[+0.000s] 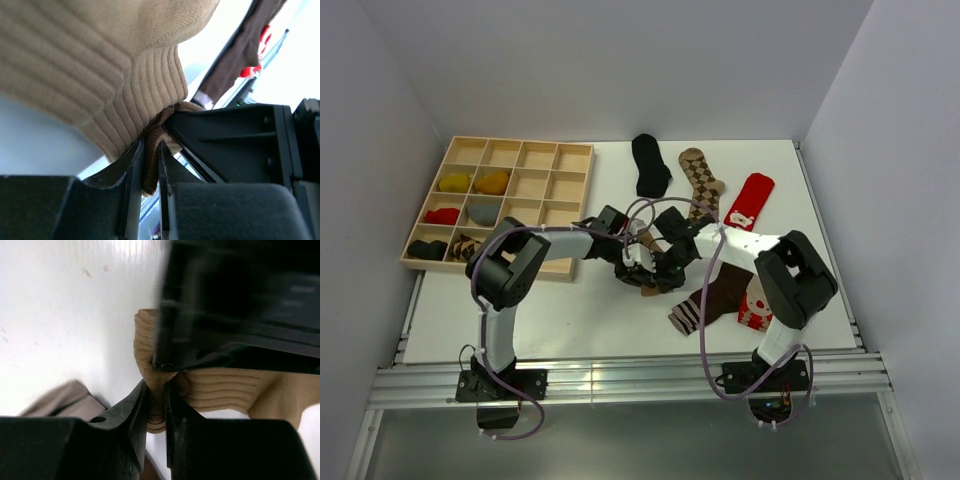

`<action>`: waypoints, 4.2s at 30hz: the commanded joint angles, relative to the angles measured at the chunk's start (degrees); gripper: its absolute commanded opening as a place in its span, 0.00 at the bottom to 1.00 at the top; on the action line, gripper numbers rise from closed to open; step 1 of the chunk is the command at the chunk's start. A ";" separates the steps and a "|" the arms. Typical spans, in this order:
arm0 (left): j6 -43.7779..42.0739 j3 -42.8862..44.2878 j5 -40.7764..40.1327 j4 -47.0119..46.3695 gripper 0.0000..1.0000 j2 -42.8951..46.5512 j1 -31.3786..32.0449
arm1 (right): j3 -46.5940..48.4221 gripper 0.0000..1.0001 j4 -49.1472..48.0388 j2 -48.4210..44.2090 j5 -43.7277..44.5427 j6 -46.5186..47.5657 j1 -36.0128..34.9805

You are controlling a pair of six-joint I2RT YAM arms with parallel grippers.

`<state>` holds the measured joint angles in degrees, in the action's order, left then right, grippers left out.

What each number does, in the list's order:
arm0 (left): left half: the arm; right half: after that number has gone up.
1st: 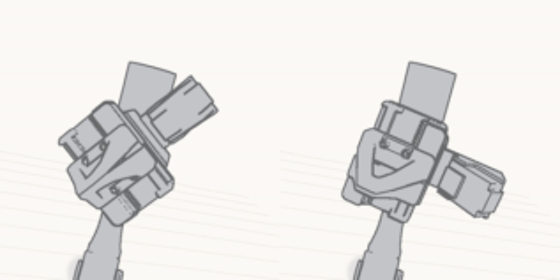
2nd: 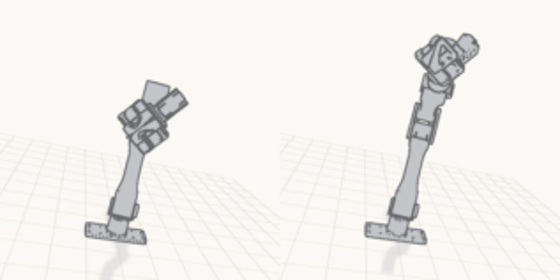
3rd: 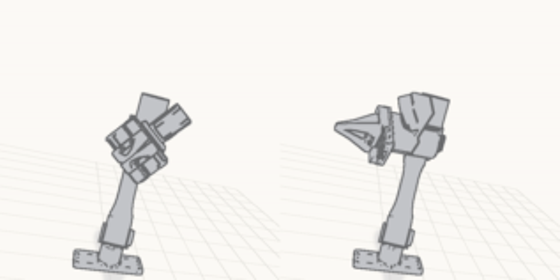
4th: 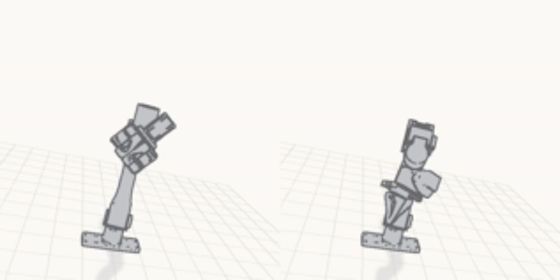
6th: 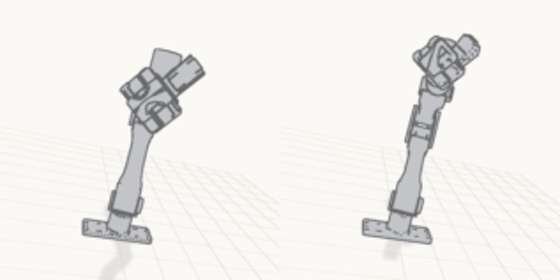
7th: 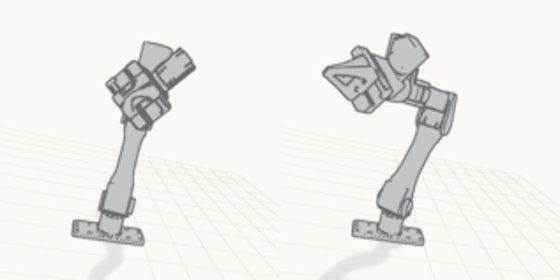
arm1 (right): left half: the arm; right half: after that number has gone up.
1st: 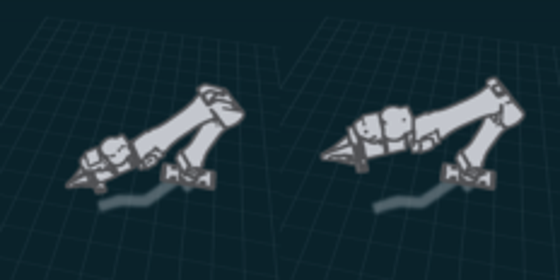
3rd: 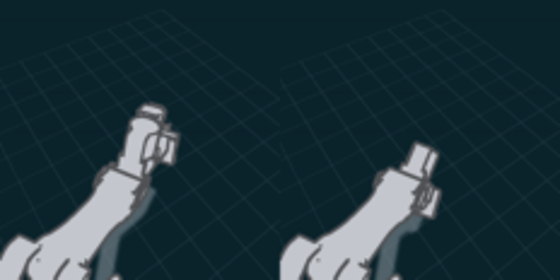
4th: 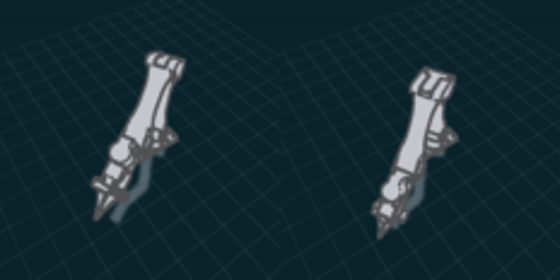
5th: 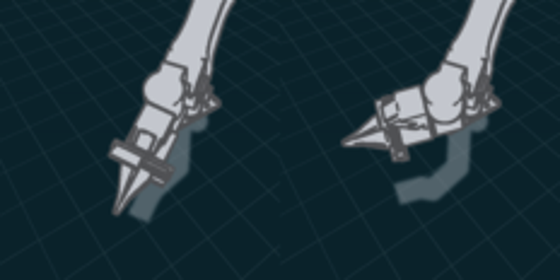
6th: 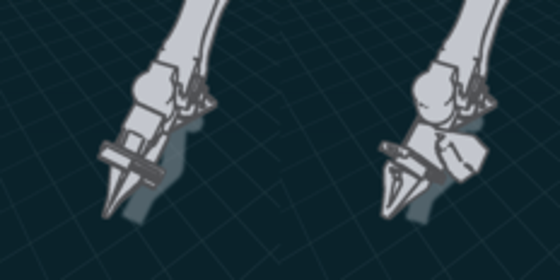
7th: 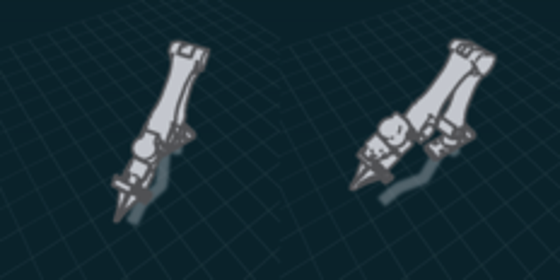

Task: Roll the socks
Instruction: Roll the sock at the center of the board.

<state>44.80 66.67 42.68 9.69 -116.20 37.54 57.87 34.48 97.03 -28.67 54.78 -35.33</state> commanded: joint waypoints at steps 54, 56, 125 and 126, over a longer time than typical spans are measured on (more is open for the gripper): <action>-31.43 -27.13 -37.31 -33.17 0.52 25.06 14.22 | 24.31 0.04 27.30 26.62 -18.97 -19.64 9.40; -32.48 -26.77 -37.05 -32.81 0.52 24.97 15.10 | 24.57 0.05 28.01 27.07 -19.15 -19.80 9.93; -9.29 0.74 -2.60 0.41 0.00 -4.65 5.18 | -24.73 0.60 -16.02 -31.47 -0.43 -4.16 6.51; -9.20 0.74 -1.99 -0.02 0.00 -4.65 5.18 | -24.91 0.60 -16.28 -31.38 0.18 -4.25 5.89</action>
<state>36.03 68.18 44.38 4.03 -117.95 43.27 32.84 21.34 65.21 -29.85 48.97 -27.92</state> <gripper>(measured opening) 0.191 0.600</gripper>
